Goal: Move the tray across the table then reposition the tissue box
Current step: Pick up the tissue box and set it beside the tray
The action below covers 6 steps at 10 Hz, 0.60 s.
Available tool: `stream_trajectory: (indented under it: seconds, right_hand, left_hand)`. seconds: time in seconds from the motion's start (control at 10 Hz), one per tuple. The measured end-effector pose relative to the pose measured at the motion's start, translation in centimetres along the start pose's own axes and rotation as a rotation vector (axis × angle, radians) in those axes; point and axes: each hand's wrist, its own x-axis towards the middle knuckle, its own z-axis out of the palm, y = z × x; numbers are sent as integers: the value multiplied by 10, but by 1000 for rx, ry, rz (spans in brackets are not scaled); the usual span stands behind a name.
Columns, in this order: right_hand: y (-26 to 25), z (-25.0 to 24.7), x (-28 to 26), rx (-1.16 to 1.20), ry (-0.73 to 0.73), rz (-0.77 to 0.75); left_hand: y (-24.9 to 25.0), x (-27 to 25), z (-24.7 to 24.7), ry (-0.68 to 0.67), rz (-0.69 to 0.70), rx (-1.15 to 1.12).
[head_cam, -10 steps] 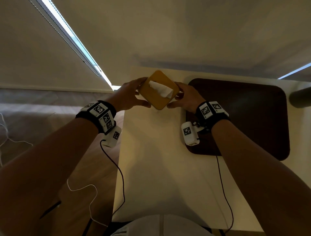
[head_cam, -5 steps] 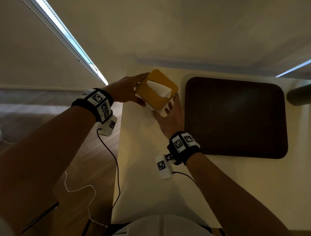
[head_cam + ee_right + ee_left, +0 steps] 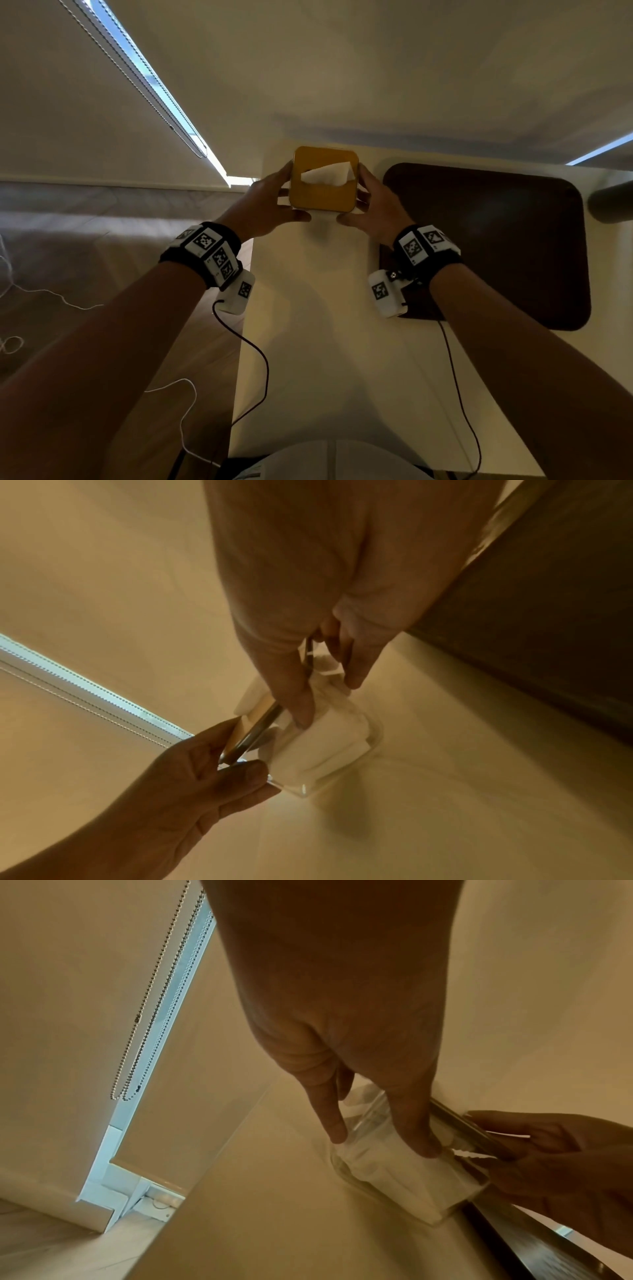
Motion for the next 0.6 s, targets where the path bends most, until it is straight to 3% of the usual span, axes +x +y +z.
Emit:
stream_trajectory:
  seconds: [0.4, 0.5, 0.6]
  right_hand:
    - [5, -1, 1, 18, -15, -6]
    - [4, -2, -4, 8, -17, 49]
    - [5, 0, -22, -56, 6, 78]
  left_hand:
    - [6, -6, 5, 19, -37, -65]
    - [4, -13, 7, 6, -51, -89]
    - [1, -27, 14, 25, -84, 36]
